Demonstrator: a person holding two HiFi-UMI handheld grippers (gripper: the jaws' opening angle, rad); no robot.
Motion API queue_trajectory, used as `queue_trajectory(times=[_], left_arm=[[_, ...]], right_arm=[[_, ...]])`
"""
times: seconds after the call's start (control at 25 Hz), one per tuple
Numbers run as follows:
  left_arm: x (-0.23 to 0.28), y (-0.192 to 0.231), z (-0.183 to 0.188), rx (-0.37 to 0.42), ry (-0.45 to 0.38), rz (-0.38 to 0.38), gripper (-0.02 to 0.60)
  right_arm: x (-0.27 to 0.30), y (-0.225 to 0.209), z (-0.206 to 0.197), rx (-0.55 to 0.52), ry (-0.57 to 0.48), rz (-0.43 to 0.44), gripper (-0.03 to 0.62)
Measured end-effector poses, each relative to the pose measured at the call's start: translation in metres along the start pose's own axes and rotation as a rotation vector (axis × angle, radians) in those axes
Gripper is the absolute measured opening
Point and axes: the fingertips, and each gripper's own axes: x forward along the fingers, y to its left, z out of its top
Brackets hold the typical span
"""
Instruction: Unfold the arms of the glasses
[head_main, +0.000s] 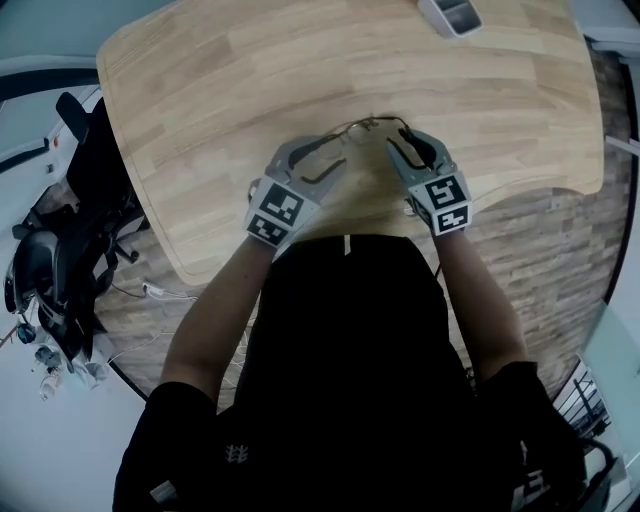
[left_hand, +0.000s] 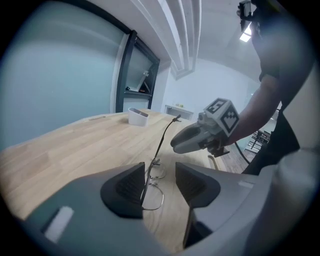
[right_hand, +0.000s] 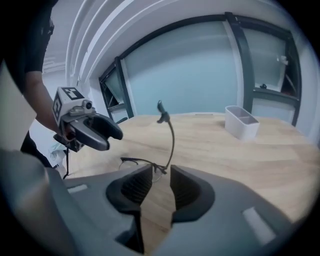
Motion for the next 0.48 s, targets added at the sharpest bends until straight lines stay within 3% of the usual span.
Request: queue_trajectory(times=[0.24,0.48], left_arm=[[0.035,0.023,-0.023,-0.038,0.093,-0.002,0.201],[0.057,0.028,-0.037,-0.056,0.152,-0.029,0.184]], right_arm=[[0.007,0.033,-0.018,0.03,0.031,0.064,0.101],[0.007,0.033,-0.021,0.031,0.026,0.069,0.101]])
